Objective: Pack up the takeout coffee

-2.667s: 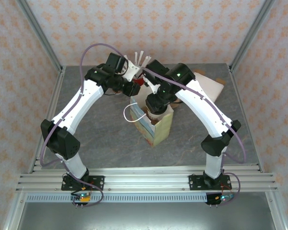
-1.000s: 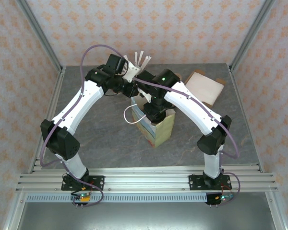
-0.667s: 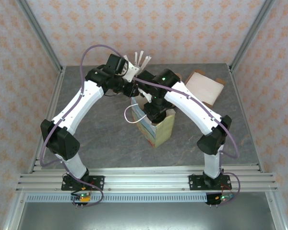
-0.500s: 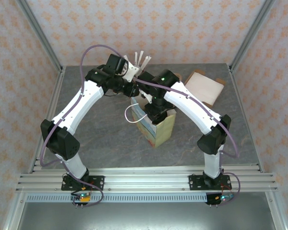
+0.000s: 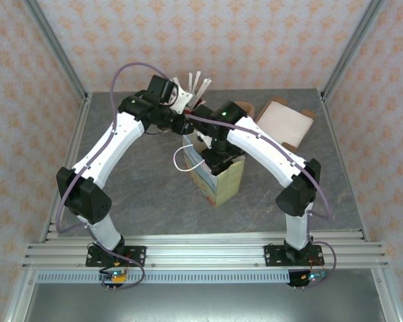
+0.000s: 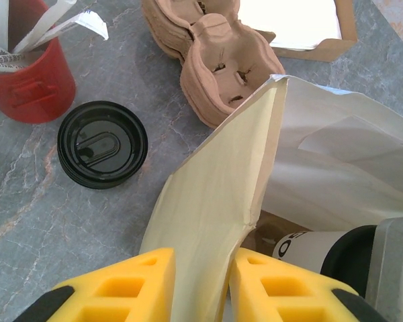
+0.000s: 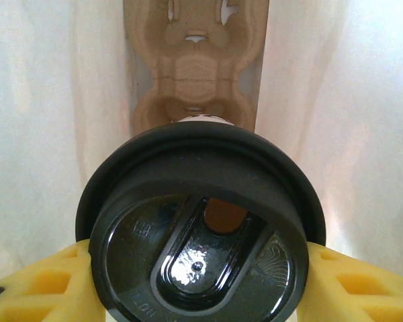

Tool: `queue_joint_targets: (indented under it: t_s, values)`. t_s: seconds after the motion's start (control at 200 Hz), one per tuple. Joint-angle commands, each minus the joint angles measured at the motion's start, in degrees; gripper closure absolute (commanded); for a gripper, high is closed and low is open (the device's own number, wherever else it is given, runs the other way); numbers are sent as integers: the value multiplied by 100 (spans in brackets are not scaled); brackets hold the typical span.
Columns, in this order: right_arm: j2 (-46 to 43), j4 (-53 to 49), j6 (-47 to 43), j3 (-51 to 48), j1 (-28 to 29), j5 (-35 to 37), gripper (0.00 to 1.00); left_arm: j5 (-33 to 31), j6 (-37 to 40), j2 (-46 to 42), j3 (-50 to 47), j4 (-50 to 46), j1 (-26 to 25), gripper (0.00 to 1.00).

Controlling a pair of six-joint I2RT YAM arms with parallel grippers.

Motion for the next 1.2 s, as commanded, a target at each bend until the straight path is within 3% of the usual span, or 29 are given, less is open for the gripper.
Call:
queue_joint_targets:
  t_s: [0.0, 1.196]
  values:
    - [-77, 93, 100, -68, -27, -18, 53, -5, -96, -224, -55, 15, 55, 72]
    - [-167, 644, 180, -903, -86, -100, 53, -78, -107, -312, -173, 49, 99, 73]
